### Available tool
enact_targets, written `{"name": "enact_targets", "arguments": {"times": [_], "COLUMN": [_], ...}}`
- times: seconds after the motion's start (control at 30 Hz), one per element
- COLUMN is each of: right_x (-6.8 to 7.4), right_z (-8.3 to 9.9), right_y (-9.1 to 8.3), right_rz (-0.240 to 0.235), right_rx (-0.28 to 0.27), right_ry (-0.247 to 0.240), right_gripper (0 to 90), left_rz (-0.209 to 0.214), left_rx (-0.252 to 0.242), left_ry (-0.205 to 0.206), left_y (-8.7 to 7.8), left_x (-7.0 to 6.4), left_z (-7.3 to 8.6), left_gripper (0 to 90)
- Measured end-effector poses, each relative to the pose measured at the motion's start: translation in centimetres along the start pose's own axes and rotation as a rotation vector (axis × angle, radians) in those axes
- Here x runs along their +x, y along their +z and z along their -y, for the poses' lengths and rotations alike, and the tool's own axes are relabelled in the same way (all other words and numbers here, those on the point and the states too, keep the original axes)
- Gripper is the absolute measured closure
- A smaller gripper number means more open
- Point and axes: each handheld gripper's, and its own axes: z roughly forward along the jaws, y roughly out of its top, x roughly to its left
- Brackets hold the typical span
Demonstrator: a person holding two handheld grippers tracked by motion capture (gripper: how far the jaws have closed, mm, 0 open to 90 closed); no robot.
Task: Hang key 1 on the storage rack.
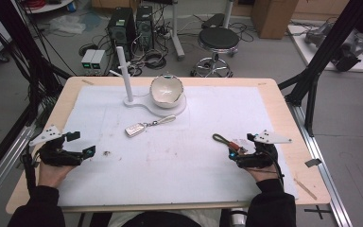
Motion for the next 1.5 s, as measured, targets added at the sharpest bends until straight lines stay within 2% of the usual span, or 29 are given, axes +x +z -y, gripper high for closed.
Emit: {"name": "enact_targets", "arguments": {"times": [0.2, 0.33, 0.4, 0.7, 1.0, 1.2, 1.47, 1.5], "right_x": [-0.2, -0.1, -0.2, -0.2, -0.3, -1.1, -2.4, -2.5], "right_z": [0.1, 0.1, 0.1, 0.0, -0.1, -0.3, -0.2, -0.3], "right_y": [0.0, -0.1, 0.0, 0.3, 1.0, 2.3, 3.0, 3.1], "right_rz": [0.003, 0.001, 0.004, 0.007, 0.01, 0.036, 0.016, 0.018], "right_rx": [0.002, 0.001, 0.006, 0.025, 0.086, 0.181, 0.202, 0.207], "right_ry": [0.0, 0.014, 0.011, 0.011, -0.012, -0.031, 0.022, 0.016], "right_gripper": [0.5, 0.6, 0.6, 0.6, 0.6, 0.6, 0.6, 0.6], "left_rz": [-0.004, -0.001, 0.01, 0.01, 0.005, 0.001, 0.0, 0.0], "left_rx": [-0.007, -0.002, -0.011, 0.0, 0.003, 0.003, 0.001, 0.001], "left_ry": [-0.013, -0.005, -0.007, -0.003, 0.0, -0.001, -0.006, -0.006], "left_y": [-0.1, 0.0, 0.0, 0.1, 0.0, -0.1, -0.1, -0.2], "left_x": [0.2, 0.2, 0.2, 0.2, 0.3, 0.4, 0.3, 0.4], "left_z": [0.0, 0.0, 0.0, 0.0, 0.1, 0.1, 0.2, 0.2], "left_gripper": [2.3, 2.2, 2.2, 2.3, 2.3, 2.3, 2.3, 2.3]}}
